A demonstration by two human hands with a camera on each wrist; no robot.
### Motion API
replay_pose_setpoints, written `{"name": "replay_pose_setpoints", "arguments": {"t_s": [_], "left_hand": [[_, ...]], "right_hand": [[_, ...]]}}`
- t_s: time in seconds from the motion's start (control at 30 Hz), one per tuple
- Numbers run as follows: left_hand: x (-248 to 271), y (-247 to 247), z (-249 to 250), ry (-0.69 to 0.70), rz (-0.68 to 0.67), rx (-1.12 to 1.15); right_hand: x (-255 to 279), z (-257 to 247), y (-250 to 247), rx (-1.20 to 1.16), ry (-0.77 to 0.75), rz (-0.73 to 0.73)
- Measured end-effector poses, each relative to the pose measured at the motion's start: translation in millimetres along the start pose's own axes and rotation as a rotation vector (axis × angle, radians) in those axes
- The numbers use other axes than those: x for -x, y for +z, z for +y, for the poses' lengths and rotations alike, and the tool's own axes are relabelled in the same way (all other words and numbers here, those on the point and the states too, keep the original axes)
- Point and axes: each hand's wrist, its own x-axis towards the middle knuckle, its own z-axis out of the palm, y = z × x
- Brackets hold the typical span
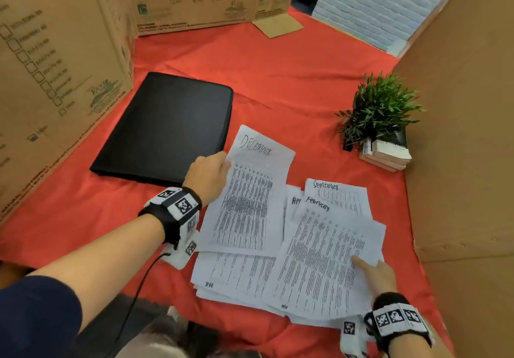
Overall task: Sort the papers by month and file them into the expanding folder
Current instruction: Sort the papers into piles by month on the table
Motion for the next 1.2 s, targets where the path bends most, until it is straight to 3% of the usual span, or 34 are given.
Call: {"name": "replay_pose_setpoints", "arguments": {"t_s": [0.1, 0.2, 0.27, 0.3, 0.37, 0.5, 0.6, 0.7, 0.93, 1.1, 1.2], "left_hand": [[-15.1, -9.2, 11.0, 0.039, 0.03, 0.033], [-20.3, -0.8, 16.1, -0.061, -0.199, 0.003], [-17.0, 14.3, 13.3, -0.132, -0.358, -0.041], [-14.1, 21.4, 11.0, -0.151, -0.374, -0.053], [-9.1, 27.2, 11.4, -0.179, -0.294, -0.041], [-15.1, 21.5, 20.2, -0.186, -0.175, -0.033], [-18.8, 20.8, 26.5, -0.192, -0.22, -0.035], [-11.2, 33.2, 29.1, -0.215, -0.257, -0.006], [12.0, 75.4, 33.7, -0.268, -0.249, 0.003], [13.4, 86.3, 37.5, -0.314, -0.172, 0.132], [12.1, 93.0, 37.0, -0.365, -0.203, 0.183]], "right_hand": [[-4.9, 10.7, -2.6, 0.057, 0.042, 0.082], [1.8, 8.9, -3.9, 0.038, 0.077, 0.032], [6.8, 6.6, -2.2, -0.01, 0.096, -0.074], [9.2, 4.2, -0.6, -0.026, 0.101, -0.141], [9.8, -3.5, -1.0, -0.032, 0.068, -0.21], [13.0, -29.9, -26.3, -0.129, -0.09, -0.143], [1.6, -32.6, -58.3, -0.166, -0.009, -0.12], [-12.2, -17.6, -71.8, -0.037, 0.121, -0.119], [-23.9, -19.0, -56.9, 0.098, 0.167, -0.147], [-31.1, -29.5, -62.6, 0.029, 0.151, -0.222], [-32.6, -42.2, -80.0, -0.093, 0.119, -0.291]]}}
